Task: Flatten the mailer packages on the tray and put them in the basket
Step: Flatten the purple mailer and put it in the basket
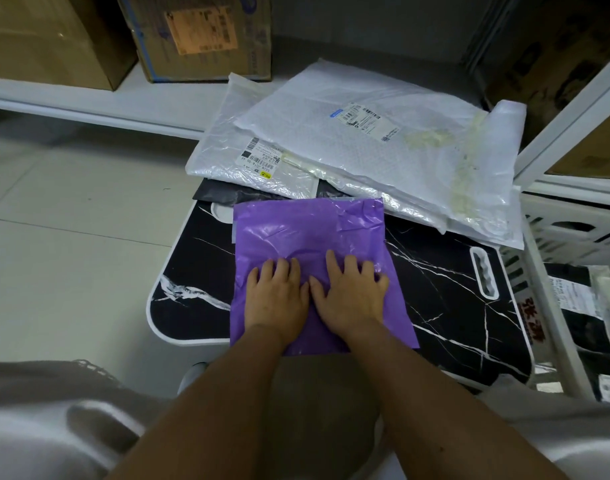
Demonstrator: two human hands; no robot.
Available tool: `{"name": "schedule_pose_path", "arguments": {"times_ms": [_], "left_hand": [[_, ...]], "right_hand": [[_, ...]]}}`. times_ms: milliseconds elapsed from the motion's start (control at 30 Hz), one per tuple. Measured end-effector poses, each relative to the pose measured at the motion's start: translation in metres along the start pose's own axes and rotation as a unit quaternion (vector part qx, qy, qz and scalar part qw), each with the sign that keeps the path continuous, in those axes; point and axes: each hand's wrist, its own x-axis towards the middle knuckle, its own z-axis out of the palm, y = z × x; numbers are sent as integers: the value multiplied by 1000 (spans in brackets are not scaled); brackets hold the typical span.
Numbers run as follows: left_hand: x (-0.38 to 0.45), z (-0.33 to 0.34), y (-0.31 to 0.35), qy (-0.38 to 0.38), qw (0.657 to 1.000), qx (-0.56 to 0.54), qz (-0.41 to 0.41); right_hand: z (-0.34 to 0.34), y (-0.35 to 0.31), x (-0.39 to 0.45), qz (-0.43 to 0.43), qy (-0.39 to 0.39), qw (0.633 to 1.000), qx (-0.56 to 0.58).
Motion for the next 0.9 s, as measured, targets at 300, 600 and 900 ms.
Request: {"name": "schedule_pose_path", "arguments": {"times_ms": [300,600,900], "left_hand": [[28,5,-3,-47,999,-7,4],[41,-1,-10,23,1000,12,2],[63,5,-22,-59,998,26,-7]], "right_hand": [[11,4,20,-69,-20,997,42],[3,1,46,-69,51,996,-28],[9,4,65,-89,-76,993,26]]}}
